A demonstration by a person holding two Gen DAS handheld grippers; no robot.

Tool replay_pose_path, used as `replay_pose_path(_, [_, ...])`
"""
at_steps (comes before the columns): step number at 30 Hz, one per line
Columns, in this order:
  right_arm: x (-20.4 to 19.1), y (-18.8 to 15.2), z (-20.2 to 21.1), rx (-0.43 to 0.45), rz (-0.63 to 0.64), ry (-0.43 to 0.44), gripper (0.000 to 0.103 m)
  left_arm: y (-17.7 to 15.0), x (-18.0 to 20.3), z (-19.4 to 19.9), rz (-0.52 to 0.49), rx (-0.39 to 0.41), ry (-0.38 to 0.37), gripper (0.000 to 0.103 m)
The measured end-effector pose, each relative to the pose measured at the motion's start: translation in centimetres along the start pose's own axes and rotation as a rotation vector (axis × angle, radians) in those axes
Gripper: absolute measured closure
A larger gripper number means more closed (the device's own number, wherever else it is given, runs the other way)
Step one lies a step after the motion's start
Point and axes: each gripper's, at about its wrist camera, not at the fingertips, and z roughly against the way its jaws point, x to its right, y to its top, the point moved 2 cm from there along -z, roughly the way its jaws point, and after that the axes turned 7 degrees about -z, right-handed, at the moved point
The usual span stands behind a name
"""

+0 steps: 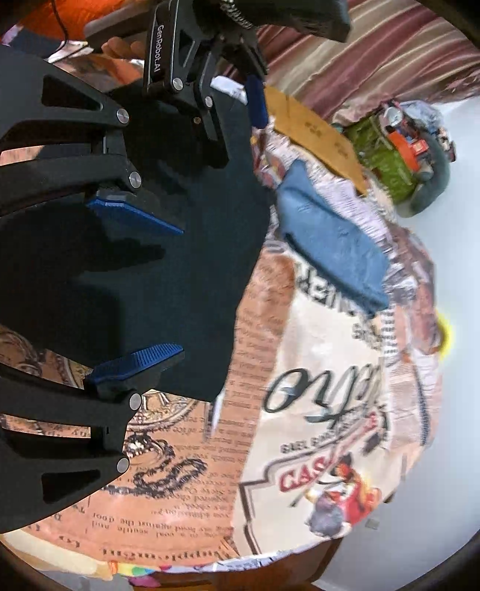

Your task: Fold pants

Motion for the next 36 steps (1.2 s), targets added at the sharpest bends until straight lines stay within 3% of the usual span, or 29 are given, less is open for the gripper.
replay_pose_path(4, [0.6,-0.7,-1.9,-0.055,-0.001,0.000,0.047,-0.7,0.5,-2.8,-0.037,-0.076,0.028,0.006])
replay_pose_path(10, [0.9,-1.7,-1.8,-0.044,0.009,-0.009,0.036,-1.4,-0.4,-3.5,0.007,-0.108,-0.025,0.003])
replay_pose_path(22, [1.4,-4.9,0.7,-0.033,-0.022,-0.046,0.027,-4.0,0.1,-1.3,0.015,-0.078,0.012,0.003])
replay_pose_path(36, [1.3,-7.4,3.5,-0.011,-0.088,-0.073,0.025,-7.1,-0.6,2.0,0.064,-0.050,0.038,0.003])
